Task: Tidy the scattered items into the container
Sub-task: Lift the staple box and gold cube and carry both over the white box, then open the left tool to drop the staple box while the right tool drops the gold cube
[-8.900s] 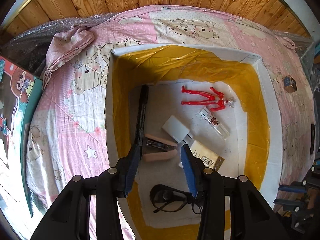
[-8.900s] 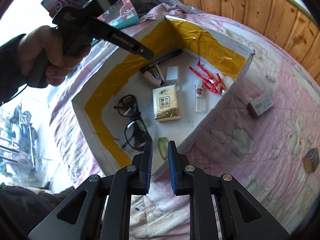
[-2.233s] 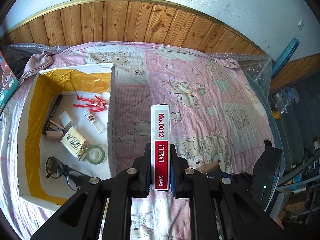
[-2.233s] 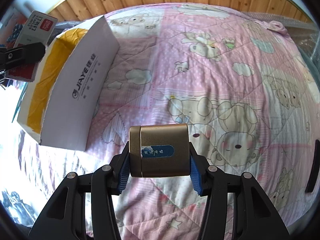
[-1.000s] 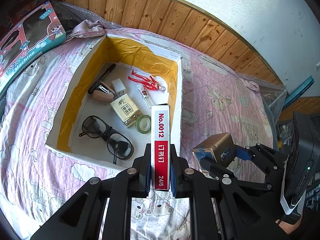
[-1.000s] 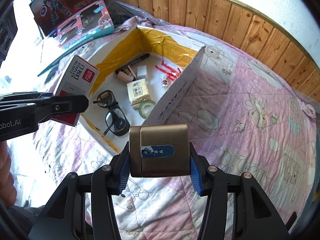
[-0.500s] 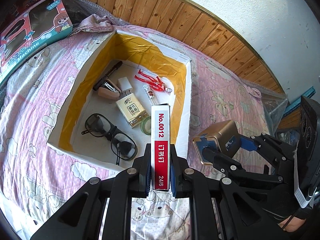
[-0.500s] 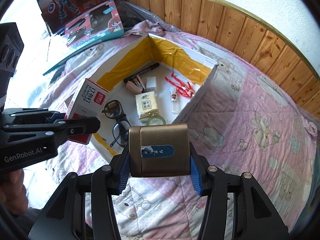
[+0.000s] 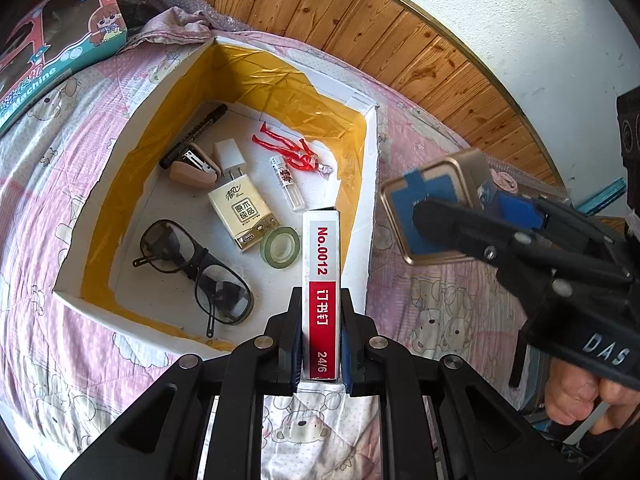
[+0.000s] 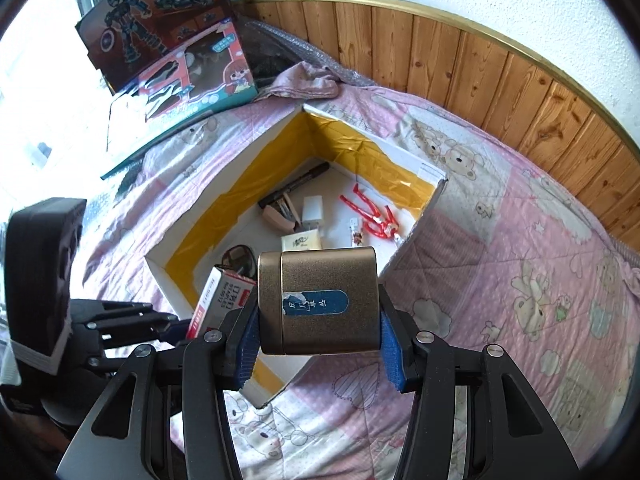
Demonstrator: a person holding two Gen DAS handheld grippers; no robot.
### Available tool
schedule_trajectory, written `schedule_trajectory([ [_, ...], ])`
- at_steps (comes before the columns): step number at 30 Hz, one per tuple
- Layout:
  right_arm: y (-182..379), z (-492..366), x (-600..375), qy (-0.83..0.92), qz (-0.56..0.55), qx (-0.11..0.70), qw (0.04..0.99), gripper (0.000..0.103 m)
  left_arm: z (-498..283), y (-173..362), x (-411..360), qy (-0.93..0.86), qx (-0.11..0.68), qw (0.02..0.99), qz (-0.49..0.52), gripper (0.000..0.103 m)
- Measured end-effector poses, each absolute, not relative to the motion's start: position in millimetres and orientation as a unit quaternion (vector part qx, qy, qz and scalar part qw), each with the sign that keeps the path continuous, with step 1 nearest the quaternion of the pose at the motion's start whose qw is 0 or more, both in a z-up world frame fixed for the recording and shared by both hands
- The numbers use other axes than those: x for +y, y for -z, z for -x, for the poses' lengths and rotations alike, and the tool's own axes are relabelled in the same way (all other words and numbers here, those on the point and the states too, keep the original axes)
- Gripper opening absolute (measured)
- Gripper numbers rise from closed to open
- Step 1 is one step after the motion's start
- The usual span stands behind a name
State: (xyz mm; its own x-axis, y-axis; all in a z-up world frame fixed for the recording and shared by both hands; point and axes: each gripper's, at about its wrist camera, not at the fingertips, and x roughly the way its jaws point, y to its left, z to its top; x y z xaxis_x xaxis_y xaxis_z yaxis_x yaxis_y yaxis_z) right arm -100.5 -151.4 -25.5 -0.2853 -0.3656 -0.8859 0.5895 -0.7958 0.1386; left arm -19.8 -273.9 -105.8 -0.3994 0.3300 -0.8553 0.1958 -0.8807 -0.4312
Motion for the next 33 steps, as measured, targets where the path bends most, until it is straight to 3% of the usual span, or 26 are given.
schedule_trajectory([
  [19, 46.8, 186.9, -200.0, 0.752, -0.559, 0.077, 0.341, 0.053, 42.0, 137.6, -282.0, -0.763, -0.314, 0.038, 0.564, 0.015],
  [28, 75.3, 209.9, -224.8, 0.74, -0.566, 0.145, 0.335, 0.053, 54.0, 138.6, -262.7, -0.783, -0.236, 0.025, 0.575, 0.015],
  [33, 90.3, 220.1, -231.2, 0.723, -0.579, 0.162, 0.34, 0.053, 56.0, 141.8, -262.7, -0.783, -0.231, 0.026, 0.577, 0.015],
])
